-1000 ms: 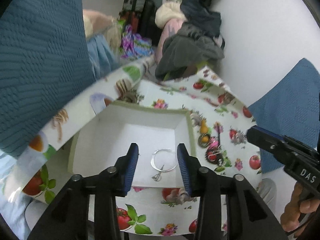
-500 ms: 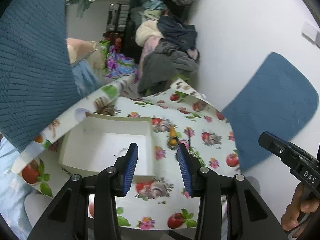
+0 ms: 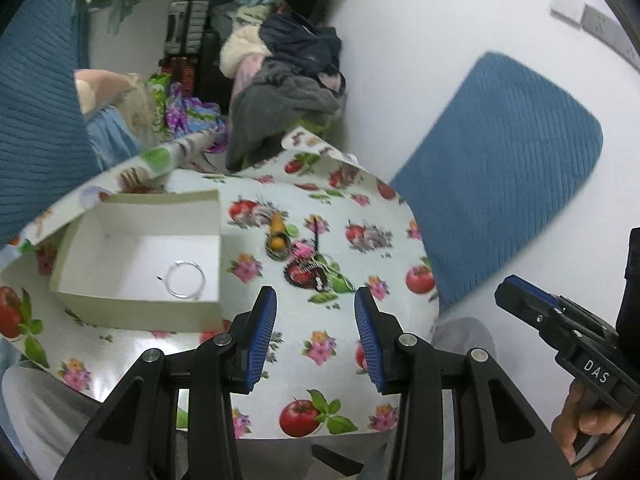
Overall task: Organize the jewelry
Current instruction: 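Move both open tools back over the jewelry pile, then grasp the black patterned bangle with the left tool while the right grasps a silver chain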
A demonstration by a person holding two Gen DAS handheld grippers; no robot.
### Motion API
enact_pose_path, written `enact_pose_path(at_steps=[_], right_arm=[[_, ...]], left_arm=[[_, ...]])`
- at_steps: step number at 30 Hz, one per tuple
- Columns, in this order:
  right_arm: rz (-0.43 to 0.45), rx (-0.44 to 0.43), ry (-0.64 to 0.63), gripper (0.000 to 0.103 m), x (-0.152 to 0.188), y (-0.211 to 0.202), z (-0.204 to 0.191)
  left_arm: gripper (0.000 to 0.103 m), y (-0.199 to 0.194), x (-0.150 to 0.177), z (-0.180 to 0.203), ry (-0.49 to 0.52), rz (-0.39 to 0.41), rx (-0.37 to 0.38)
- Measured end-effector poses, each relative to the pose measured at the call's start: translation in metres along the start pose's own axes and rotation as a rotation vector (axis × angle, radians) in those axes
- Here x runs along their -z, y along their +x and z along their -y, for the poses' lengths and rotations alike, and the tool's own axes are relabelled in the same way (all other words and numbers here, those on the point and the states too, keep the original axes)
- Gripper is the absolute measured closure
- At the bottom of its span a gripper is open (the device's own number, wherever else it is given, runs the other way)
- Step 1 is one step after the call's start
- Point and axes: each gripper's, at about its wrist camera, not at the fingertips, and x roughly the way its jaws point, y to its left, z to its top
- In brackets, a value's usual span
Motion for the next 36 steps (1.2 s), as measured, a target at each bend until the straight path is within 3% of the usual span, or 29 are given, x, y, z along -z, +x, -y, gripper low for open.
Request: enact_pose_path(at_steps=[14, 21, 36], right_arm=[[-0.056, 0.030, 0.027, 0.080, 0.051, 0.051, 0.062], [-0.080, 0.016, 0.018, 0.080, 0.062, 0.100, 0.082], [-0.171, -0.012, -0.011, 0.080, 0.046, 0.187, 0.103]], left_arm=[[0.064, 0.090, 0.022, 0.005, -0.003, -0.087, 0.013], [0.064, 0.131, 0.020, -0.005, 0.001, -0.096, -0.039], [0.065, 0.213, -0.005, -0.026, -0.006, -0.160, -0.115]])
